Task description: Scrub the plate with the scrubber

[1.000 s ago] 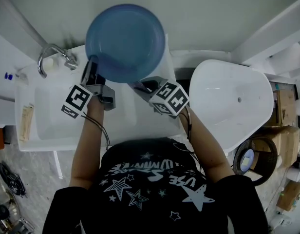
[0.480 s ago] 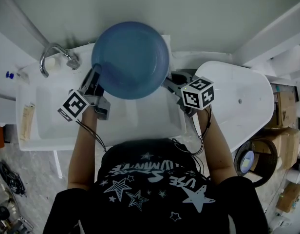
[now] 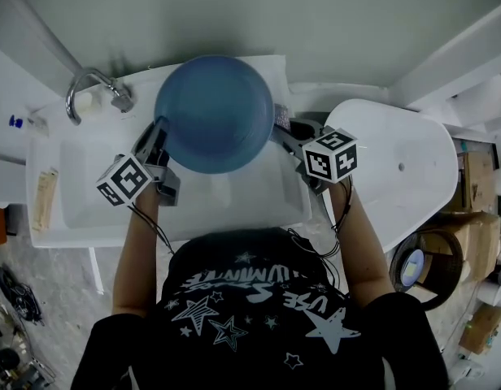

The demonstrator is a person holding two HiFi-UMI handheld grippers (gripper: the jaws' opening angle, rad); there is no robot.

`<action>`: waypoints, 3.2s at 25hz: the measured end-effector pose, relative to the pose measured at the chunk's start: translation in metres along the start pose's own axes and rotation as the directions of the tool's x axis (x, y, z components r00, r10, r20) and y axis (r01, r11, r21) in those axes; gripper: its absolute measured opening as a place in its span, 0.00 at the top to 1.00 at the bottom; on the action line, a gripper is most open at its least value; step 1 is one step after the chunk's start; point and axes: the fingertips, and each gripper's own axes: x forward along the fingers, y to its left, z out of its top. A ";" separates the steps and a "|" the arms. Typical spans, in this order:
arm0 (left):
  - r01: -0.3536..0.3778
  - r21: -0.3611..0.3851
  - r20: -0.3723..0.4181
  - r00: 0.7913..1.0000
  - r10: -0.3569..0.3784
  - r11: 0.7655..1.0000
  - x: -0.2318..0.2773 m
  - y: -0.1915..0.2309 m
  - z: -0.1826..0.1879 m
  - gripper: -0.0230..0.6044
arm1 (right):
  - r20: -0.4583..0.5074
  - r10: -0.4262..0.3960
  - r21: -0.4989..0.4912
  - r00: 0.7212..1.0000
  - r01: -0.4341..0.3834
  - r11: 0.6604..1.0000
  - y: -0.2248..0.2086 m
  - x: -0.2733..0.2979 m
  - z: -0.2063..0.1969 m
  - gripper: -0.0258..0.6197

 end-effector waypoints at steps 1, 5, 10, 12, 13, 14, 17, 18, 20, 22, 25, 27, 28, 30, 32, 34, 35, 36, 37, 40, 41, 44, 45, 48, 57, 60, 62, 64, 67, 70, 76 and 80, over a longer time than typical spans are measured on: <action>-0.020 -0.015 -0.011 1.000 0.020 1.000 -0.001 0.006 -0.007 0.92 | -0.009 -0.018 0.000 1.000 0.018 1.000 -0.003 0.000 -0.004 0.83; -0.094 -0.055 -0.059 0.994 0.091 0.994 -0.007 0.029 -0.034 0.92 | -0.040 -0.087 -0.015 0.995 0.087 0.996 -0.017 -0.003 -0.016 0.83; -0.176 -0.096 -0.145 0.976 0.161 0.980 -0.006 0.051 -0.065 0.92 | -0.026 -0.168 -0.006 0.985 0.168 0.986 -0.034 -0.011 -0.017 0.83; -0.194 -0.112 -0.179 0.969 0.172 0.975 -0.004 0.055 -0.077 0.92 | -0.023 -0.195 -0.015 0.981 0.194 0.981 -0.037 -0.013 -0.017 0.83; -0.200 -0.119 -0.195 0.965 0.175 0.973 -0.002 0.055 -0.083 0.92 | -0.021 -0.201 -0.020 0.979 0.201 0.979 -0.038 -0.015 -0.017 0.83; -0.205 -0.124 -0.209 0.962 0.176 0.971 0.000 0.055 -0.088 0.92 | -0.020 -0.203 -0.021 0.979 0.203 0.979 -0.038 -0.015 -0.016 0.83; -0.215 -0.128 -0.249 0.952 0.178 0.968 0.005 0.055 -0.101 0.92 | -0.016 -0.198 -0.017 0.980 0.198 0.980 -0.035 -0.015 -0.016 0.83; -0.217 -0.126 -0.260 0.949 0.179 0.968 0.007 0.055 -0.104 0.92 | -0.017 -0.195 -0.018 0.981 0.195 0.981 -0.033 -0.014 -0.016 0.83; -0.223 -0.120 -0.277 0.943 0.184 0.967 0.011 0.055 -0.110 0.91 | -0.020 -0.189 -0.022 0.982 0.189 0.982 -0.030 -0.012 -0.016 0.83; -0.232 -0.115 -0.289 0.938 0.191 0.966 0.014 0.055 -0.115 0.91 | -0.020 -0.181 -0.025 0.983 0.180 0.983 -0.026 -0.009 -0.017 0.83; -0.242 -0.112 -0.304 0.932 0.198 0.964 0.019 0.053 -0.122 0.91 | -0.023 -0.169 -0.031 0.985 0.169 0.985 -0.021 -0.006 -0.019 0.83; -0.245 -0.110 -0.315 0.928 0.200 0.963 0.022 0.052 -0.126 0.91 | -0.027 -0.166 -0.040 0.986 0.164 0.986 -0.017 -0.004 -0.020 0.83; -0.245 -0.107 -0.322 0.925 0.200 0.963 0.024 0.052 -0.127 0.91 | -0.027 -0.162 -0.041 0.986 0.161 0.986 -0.015 -0.003 -0.020 0.83; -0.245 -0.103 -0.335 0.921 0.198 0.964 0.027 0.051 -0.130 0.90 | -0.023 -0.153 -0.036 0.988 0.152 0.988 -0.012 -0.002 -0.019 0.83; -0.244 -0.104 -0.344 0.919 0.195 0.964 0.030 0.051 -0.133 0.90 | -0.020 -0.148 -0.034 0.989 0.147 0.989 -0.010 0.000 -0.019 0.83; -0.250 -0.109 -0.348 0.916 0.199 0.962 0.032 0.050 -0.136 0.90 | -0.022 -0.147 -0.036 0.989 0.146 0.989 -0.008 0.001 -0.018 0.83; -0.256 -0.116 -0.351 0.915 0.201 0.960 0.033 0.050 -0.138 0.90 | -0.024 -0.146 -0.036 0.989 0.145 0.989 -0.007 0.001 -0.019 0.83; -0.262 -0.124 -0.353 0.913 0.204 0.957 0.034 0.050 -0.140 0.90 | -0.025 -0.146 -0.036 0.989 0.145 0.989 -0.006 0.001 -0.019 0.83; -0.268 -0.133 -0.356 0.911 0.206 0.954 0.034 0.051 -0.141 0.90 | -0.025 -0.146 -0.036 0.989 0.145 0.989 -0.005 0.001 -0.018 0.83; -0.265 -0.149 -0.363 0.911 0.197 0.953 0.036 0.049 -0.144 0.90 | -0.024 -0.144 -0.040 0.989 0.143 0.989 -0.004 0.001 -0.016 0.83; -0.258 -0.147 -0.366 0.911 0.190 0.955 0.036 0.047 -0.145 0.90 | -0.024 -0.145 -0.040 0.989 0.144 0.989 -0.004 0.001 -0.015 0.83; -0.239 -0.126 -0.380 0.908 0.176 0.963 0.040 0.044 -0.149 0.90 | -0.024 -0.149 -0.033 0.989 0.148 0.988 -0.004 0.000 -0.017 0.83; -0.234 -0.116 -0.387 0.905 0.173 0.965 0.041 0.043 -0.150 0.90 | -0.023 -0.150 -0.029 0.988 0.149 0.988 -0.005 -0.001 -0.017 0.83; -0.216 -0.078 -0.417 0.894 0.165 0.973 0.043 0.039 -0.156 0.89 | -0.021 -0.152 -0.017 0.988 0.152 0.988 -0.004 -0.002 -0.018 0.83; -0.120 -0.045 -0.457 0.885 0.086 0.992 0.046 0.023 -0.160 0.55 | -0.024 -0.169 0.004 0.985 0.169 0.986 0.005 -0.004 -0.023 0.83; -0.137 0.038 -0.419 0.897 0.140 0.990 0.043 0.029 -0.146 0.49 | -0.018 -0.189 0.007 0.982 0.190 0.982 0.010 -0.005 -0.021 0.83; -0.171 0.112 -0.372 0.907 0.200 0.979 0.036 0.038 -0.132 0.48 | -0.012 -0.207 0.009 0.978 0.207 0.978 0.013 -0.007 -0.019 0.83; -0.198 0.173 -0.322 0.914 0.245 0.965 0.026 0.049 -0.118 0.48 | -0.006 -0.229 0.007 0.973 0.229 0.973 0.017 -0.008 -0.018 0.83; -0.185 0.241 -0.302 0.919 0.255 0.953 0.015 0.059 -0.101 0.48 | -0.002 -0.267 -0.019 0.964 0.267 0.964 0.025 -0.009 -0.016 0.83; -0.149 0.308 -0.275 0.932 0.238 0.940 0.011 0.057 -0.082 0.48 | 0.002 -0.300 -0.029 0.954 0.300 0.954 0.032 -0.011 -0.017 0.83; -0.070 0.409 -0.236 0.955 0.180 0.910 -0.004 0.028 -0.066 0.49 | 0.036 -0.333 0.028 0.942 0.333 0.943 0.048 -0.020 -0.021 0.83; -0.006 0.429 -0.250 0.960 0.125 0.903 -0.031 -0.003 -0.073 0.58 | 0.057 -0.306 0.042 0.950 0.304 0.952 0.064 -0.026 -0.024 0.84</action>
